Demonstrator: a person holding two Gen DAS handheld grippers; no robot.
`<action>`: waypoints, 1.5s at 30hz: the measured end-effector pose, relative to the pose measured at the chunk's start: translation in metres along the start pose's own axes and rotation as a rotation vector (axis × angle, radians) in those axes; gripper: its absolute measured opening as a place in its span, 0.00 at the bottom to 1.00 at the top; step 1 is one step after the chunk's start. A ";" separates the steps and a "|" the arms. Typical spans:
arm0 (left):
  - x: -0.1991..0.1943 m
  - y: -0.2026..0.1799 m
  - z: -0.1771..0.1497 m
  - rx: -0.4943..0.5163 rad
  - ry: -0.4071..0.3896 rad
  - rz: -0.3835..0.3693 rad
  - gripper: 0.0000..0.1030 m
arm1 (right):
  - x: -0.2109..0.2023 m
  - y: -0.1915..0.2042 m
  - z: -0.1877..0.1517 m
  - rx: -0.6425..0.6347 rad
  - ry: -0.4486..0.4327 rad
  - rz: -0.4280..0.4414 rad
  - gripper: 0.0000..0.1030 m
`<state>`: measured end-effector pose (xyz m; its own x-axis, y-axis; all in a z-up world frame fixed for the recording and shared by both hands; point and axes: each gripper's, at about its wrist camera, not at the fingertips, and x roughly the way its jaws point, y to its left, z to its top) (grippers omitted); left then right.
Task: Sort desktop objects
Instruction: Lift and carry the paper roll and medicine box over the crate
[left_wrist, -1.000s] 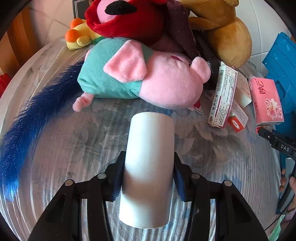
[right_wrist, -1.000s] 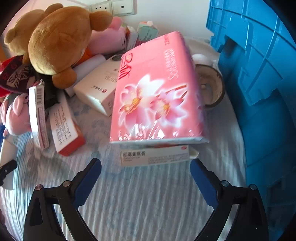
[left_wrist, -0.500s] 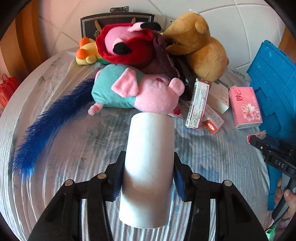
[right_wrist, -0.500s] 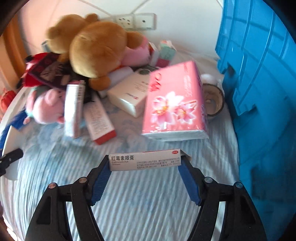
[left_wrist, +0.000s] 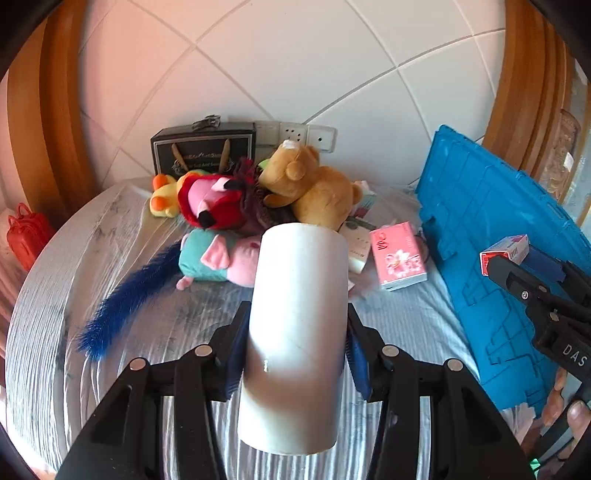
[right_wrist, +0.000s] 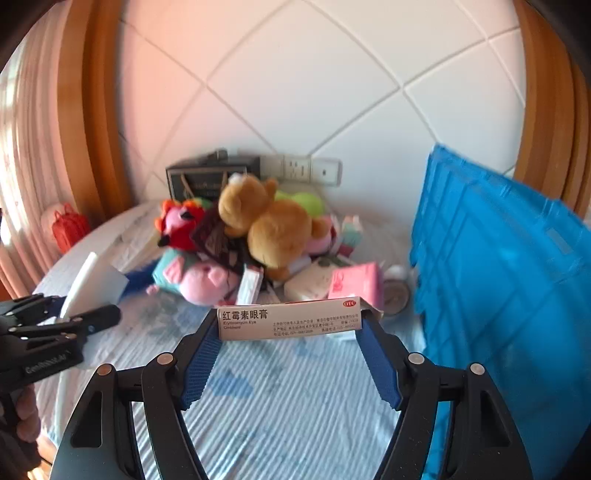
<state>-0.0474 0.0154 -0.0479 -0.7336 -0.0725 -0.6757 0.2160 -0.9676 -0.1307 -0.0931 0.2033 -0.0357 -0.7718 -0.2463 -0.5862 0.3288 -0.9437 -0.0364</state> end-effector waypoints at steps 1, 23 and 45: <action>-0.007 -0.007 0.003 0.015 -0.015 -0.016 0.45 | -0.014 -0.001 0.004 -0.002 -0.021 -0.008 0.70; -0.074 -0.248 0.057 0.267 -0.205 -0.254 0.45 | -0.193 -0.165 0.017 0.123 -0.281 -0.383 0.71; -0.042 -0.436 0.033 0.398 -0.023 -0.279 0.45 | -0.185 -0.335 -0.054 0.188 -0.069 -0.600 0.70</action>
<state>-0.1320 0.4320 0.0617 -0.7438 0.2022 -0.6371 -0.2508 -0.9679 -0.0144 -0.0312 0.5770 0.0406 -0.8273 0.3304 -0.4543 -0.2688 -0.9430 -0.1963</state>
